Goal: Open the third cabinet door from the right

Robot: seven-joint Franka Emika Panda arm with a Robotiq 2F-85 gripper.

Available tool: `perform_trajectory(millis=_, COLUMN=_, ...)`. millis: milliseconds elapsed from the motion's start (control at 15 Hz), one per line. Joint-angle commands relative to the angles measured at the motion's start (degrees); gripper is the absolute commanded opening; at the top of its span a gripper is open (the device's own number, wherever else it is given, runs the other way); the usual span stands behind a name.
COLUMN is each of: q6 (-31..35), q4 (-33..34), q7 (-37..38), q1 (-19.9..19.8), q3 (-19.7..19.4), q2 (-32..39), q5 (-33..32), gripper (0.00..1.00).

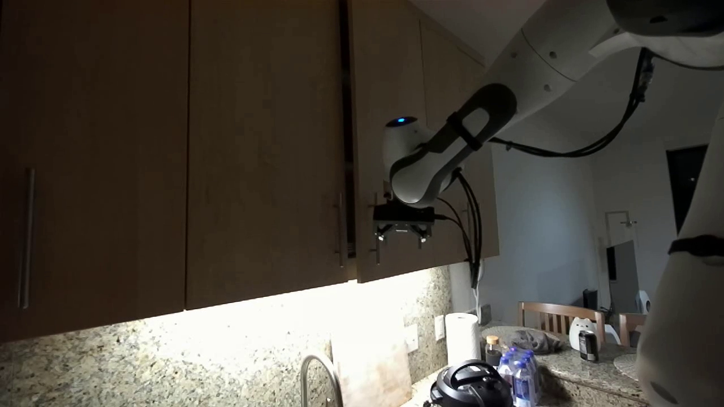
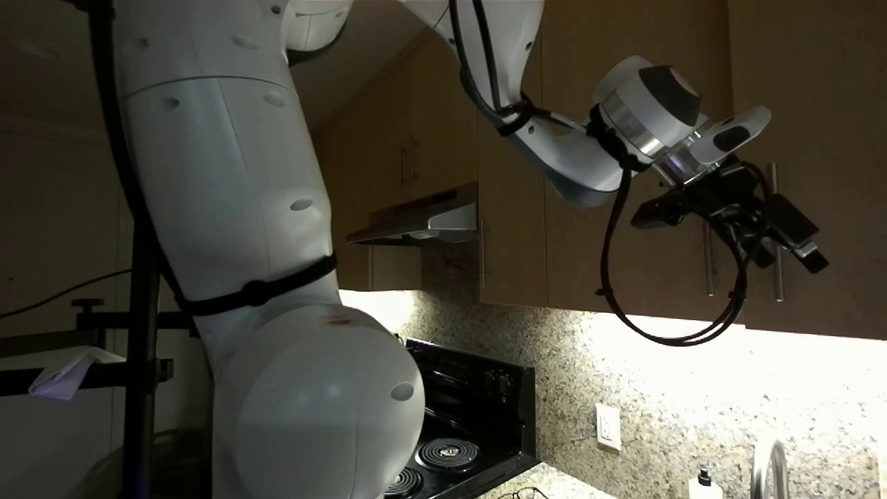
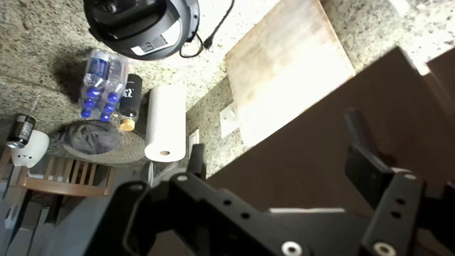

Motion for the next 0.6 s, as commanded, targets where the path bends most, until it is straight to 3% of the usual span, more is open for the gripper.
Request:
perform_trajectory(millis=0, q6=-1.63, q4=-5.33, q7=-7.02, q1=-4.22, q3=0.05, q2=-4.18, q5=2.98, gripper=1.0)
perform_trajectory(millis=333, q6=-1.89, q4=-7.59, q7=-10.32, q1=-7.6, q3=1.37, q2=-6.39, q5=2.18, gripper=1.0)
perform_trajectory(millis=533, q6=-1.86, q4=-7.4, q7=-9.36, q1=-8.15, q3=4.21, q2=-7.12, q5=0.32, gripper=1.0)
